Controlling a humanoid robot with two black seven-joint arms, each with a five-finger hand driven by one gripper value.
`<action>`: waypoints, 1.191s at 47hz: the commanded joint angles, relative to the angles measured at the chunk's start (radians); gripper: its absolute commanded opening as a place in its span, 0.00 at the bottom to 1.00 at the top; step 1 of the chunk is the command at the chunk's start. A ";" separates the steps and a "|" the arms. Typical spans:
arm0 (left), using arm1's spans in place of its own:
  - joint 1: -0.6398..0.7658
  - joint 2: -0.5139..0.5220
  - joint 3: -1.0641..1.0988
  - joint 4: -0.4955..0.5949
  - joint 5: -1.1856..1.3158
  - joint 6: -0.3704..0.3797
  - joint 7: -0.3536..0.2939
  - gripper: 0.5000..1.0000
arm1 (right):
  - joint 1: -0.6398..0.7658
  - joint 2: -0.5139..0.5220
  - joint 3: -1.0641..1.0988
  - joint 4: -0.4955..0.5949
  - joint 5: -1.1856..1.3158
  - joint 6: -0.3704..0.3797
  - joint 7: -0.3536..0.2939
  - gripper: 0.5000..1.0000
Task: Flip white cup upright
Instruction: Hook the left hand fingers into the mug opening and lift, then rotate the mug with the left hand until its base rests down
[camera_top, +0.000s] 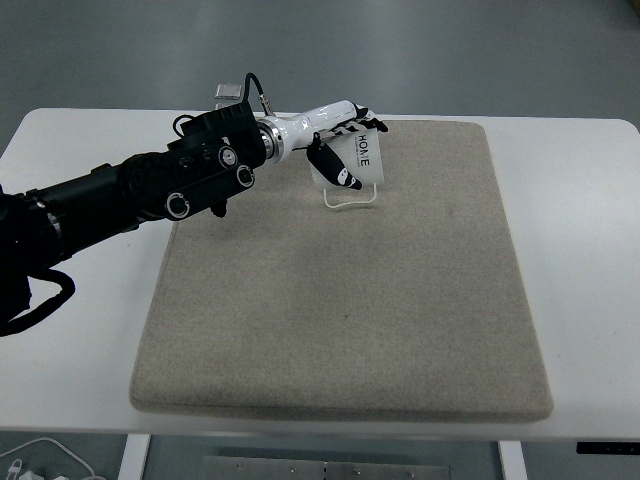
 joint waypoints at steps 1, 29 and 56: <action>0.002 0.002 0.000 0.001 -0.040 -0.001 -0.041 0.00 | 0.001 0.000 0.000 0.000 0.000 0.000 0.000 0.86; 0.066 0.073 -0.062 -0.021 -0.298 -0.077 -0.339 0.00 | -0.001 0.000 0.000 0.000 0.000 0.000 0.000 0.86; 0.253 0.134 -0.210 -0.021 -0.315 -0.205 -0.430 0.00 | 0.001 0.000 0.000 0.000 0.000 0.000 0.000 0.86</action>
